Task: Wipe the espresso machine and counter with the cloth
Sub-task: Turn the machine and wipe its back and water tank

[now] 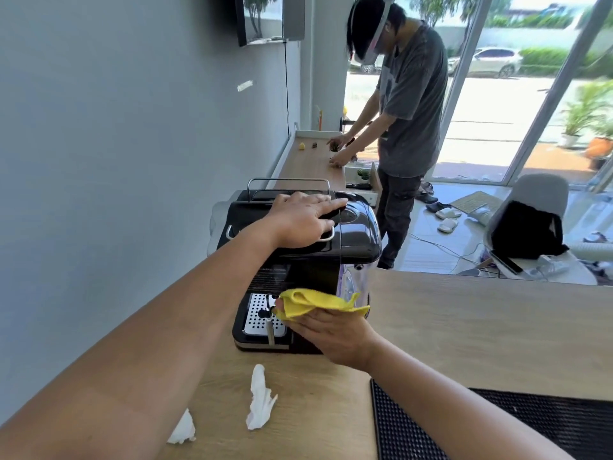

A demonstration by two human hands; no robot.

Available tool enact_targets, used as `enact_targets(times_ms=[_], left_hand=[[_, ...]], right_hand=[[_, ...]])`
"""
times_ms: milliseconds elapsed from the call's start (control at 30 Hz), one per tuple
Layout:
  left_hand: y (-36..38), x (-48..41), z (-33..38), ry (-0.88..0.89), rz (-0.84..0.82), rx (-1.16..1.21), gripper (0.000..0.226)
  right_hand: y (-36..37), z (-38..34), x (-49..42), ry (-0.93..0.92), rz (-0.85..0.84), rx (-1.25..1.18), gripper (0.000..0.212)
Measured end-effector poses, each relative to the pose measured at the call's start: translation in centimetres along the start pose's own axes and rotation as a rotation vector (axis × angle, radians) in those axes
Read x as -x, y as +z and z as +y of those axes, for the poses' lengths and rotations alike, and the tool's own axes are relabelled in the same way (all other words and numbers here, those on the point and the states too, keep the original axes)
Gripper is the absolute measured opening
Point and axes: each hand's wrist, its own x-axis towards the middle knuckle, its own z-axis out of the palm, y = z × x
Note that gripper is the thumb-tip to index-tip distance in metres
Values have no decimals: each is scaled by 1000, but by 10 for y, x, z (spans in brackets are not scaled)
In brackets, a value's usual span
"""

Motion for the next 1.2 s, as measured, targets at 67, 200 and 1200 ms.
enact_targets(times_ms=[67, 200, 1200], left_hand=[[0, 1, 0, 2, -6, 14, 50], [-1, 3, 0, 3, -6, 22, 50], [2, -2, 0, 8, 4, -31, 53]], right_hand=[[13, -11, 10, -143, -278, -4, 60], [32, -14, 48, -290, -522, 15, 54], [-23, 19, 9, 59, -41, -120, 67]])
